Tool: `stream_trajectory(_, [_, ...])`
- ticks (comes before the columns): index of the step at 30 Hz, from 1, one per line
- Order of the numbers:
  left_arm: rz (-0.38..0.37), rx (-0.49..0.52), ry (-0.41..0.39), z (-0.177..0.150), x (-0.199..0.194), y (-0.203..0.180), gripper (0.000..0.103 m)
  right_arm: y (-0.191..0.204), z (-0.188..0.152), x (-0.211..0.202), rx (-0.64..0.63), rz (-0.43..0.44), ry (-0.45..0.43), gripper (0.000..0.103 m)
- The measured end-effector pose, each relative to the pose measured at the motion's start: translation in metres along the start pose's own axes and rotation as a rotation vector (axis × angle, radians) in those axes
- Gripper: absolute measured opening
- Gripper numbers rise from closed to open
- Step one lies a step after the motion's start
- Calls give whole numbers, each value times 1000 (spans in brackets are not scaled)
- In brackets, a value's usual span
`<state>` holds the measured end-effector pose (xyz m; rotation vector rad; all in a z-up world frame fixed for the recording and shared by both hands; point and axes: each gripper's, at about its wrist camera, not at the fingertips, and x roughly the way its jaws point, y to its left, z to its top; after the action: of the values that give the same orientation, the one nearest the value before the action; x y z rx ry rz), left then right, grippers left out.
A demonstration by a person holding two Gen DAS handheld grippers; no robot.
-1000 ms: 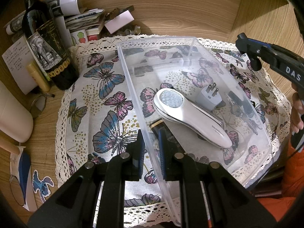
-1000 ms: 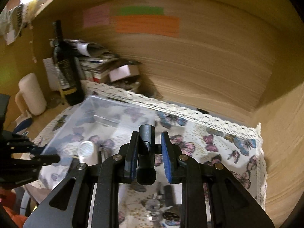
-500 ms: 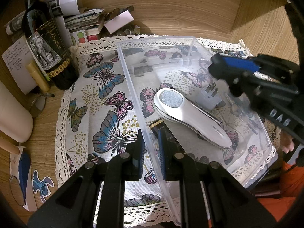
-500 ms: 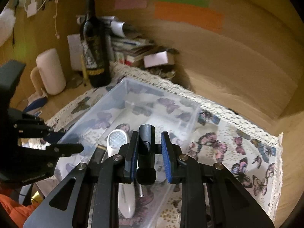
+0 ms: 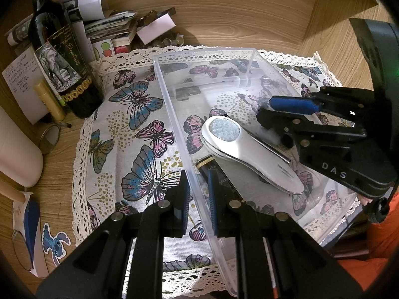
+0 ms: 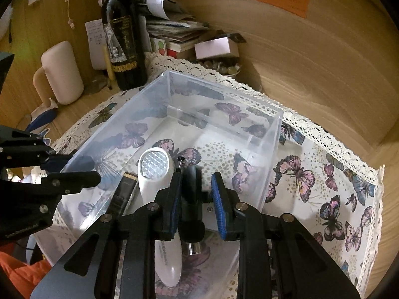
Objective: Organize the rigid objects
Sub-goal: 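Lower the black adapter into the box and open the right gripper, then grasp the round black connector beside the keys with the right gripper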
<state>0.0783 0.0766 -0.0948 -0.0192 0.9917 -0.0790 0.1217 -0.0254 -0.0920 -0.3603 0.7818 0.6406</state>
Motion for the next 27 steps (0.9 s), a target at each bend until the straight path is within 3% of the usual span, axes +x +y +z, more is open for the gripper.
stream_trajectory(4, [0,0,0,-1,1,0,14,-1,1,-10,-1,-9,-33,38])
stream_trajectory(11, [-1,0,0,-1,0,0,14,-6,4,-30,18,-28,-88,44])
stream_trajectory(13, [0,1,0,-1,0,0,14,-12,2,-39,38,-41,-114,52])
stream_trajectory(21, [-1,0,0,-1,1,0,14,-43,-8,-73,119,-134,-170,53])
stream_trajectory(27, [0,2,1,-1,1,0,14,-68,-28,-79,193,-202,-138,53])
